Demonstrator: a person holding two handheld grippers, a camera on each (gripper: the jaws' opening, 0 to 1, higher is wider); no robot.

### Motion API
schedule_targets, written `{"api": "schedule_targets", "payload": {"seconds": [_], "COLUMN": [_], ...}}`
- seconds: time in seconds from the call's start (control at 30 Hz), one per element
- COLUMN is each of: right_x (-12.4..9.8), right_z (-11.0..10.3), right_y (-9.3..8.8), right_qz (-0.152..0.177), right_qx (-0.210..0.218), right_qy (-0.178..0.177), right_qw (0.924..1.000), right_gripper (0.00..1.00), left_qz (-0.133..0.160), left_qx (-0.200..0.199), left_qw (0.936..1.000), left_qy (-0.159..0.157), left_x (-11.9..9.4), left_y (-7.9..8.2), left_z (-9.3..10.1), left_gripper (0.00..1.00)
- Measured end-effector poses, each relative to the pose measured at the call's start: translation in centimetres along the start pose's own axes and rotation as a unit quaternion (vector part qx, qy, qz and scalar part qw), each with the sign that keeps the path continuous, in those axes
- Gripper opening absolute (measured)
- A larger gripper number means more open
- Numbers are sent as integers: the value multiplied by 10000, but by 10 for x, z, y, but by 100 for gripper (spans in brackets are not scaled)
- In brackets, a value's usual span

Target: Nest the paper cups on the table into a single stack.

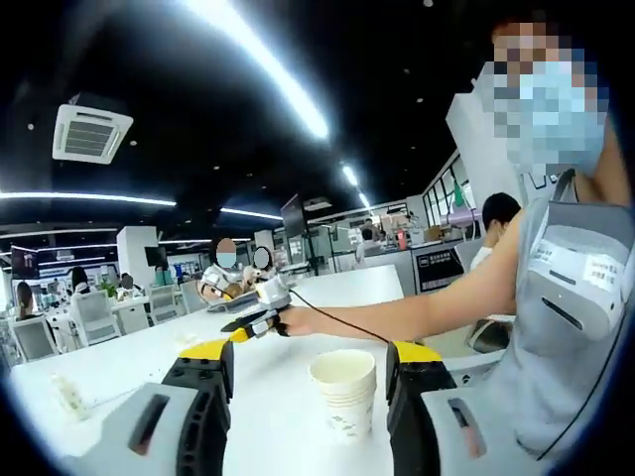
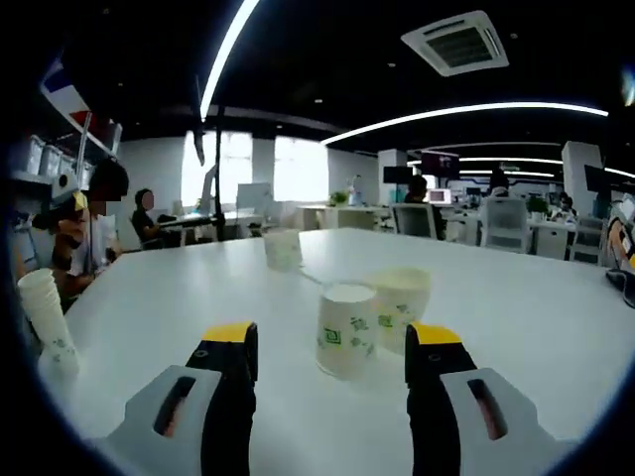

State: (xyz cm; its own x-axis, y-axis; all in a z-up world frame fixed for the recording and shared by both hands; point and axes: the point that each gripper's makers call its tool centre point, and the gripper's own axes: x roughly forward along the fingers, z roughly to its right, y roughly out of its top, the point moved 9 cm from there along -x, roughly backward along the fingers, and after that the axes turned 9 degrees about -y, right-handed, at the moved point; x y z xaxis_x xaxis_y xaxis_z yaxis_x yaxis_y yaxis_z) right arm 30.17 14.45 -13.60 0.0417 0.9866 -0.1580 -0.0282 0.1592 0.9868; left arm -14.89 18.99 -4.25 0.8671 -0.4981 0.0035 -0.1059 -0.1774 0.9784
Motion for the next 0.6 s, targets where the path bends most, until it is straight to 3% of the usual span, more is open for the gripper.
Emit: {"api": "schedule_targets", "payload": {"seconds": [0.33, 0.47, 0.6], "right_x": [50, 50, 59], "right_z": [9, 1, -2], "right_y": [-5, -8, -9], "right_qz": [-226, -220, -245], "right_qx": [157, 180, 154], "right_qy": [-208, -279, -500], "right_qw": [9994, 9992, 9983], "right_gripper": [59, 57, 51], "left_qz": [-127, -141, 28], "left_qx": [46, 105, 75], "left_qw": [9999, 9998, 9999], "left_qy": [-20, -22, -76], "left_x": [7, 6, 3], "left_y": [-5, -4, -1], "left_z": [1, 2, 2], "left_gripper": [65, 65, 65]}}
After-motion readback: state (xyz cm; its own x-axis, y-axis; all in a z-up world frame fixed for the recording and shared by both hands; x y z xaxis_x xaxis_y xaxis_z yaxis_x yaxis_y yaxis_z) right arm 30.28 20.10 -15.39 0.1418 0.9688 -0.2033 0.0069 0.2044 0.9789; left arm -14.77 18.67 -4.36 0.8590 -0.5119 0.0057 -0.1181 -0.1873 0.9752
